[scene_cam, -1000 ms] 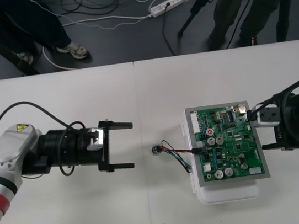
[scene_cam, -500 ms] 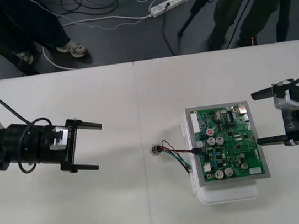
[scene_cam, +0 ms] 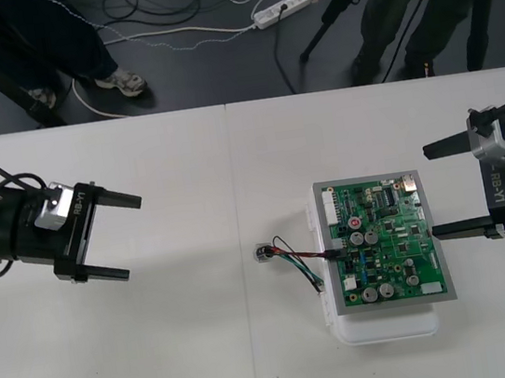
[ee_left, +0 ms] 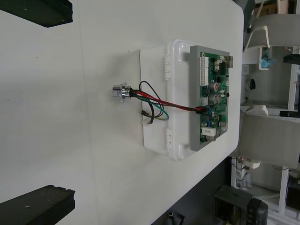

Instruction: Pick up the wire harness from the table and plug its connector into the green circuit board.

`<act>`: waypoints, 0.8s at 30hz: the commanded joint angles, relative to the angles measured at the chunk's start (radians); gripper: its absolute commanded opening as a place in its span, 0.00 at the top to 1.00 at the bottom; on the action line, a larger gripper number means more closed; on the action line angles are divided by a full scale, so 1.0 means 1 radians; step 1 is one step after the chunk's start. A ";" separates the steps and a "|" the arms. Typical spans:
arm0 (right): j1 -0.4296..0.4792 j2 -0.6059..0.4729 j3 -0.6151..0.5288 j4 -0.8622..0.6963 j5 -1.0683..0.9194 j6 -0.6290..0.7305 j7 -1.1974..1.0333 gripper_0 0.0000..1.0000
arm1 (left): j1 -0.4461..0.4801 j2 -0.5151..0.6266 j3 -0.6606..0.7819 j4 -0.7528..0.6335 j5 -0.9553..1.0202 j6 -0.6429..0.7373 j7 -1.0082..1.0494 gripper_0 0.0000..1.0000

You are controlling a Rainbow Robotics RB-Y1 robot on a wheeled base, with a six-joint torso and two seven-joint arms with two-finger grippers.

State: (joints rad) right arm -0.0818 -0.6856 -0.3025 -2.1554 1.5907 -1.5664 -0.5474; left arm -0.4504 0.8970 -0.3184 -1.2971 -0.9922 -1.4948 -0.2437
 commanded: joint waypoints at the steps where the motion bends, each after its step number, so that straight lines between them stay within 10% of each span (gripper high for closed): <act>1: -0.036 -0.086 -0.021 -0.067 -0.025 -0.004 -0.098 0.00 | -0.030 0.094 0.030 -0.070 0.041 -0.058 0.049 0.00; 24: -0.145 -0.344 0.079 0.098 -0.189 -0.004 0.032 0.00 | 0.075 0.172 0.309 -0.369 -0.045 -0.076 0.442 0.00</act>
State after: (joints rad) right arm -0.1874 -0.9483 -0.2466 -2.0758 1.4339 -1.5665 -0.5857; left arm -0.4110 1.0266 -0.0886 -1.5920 -1.0100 -1.5312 0.1780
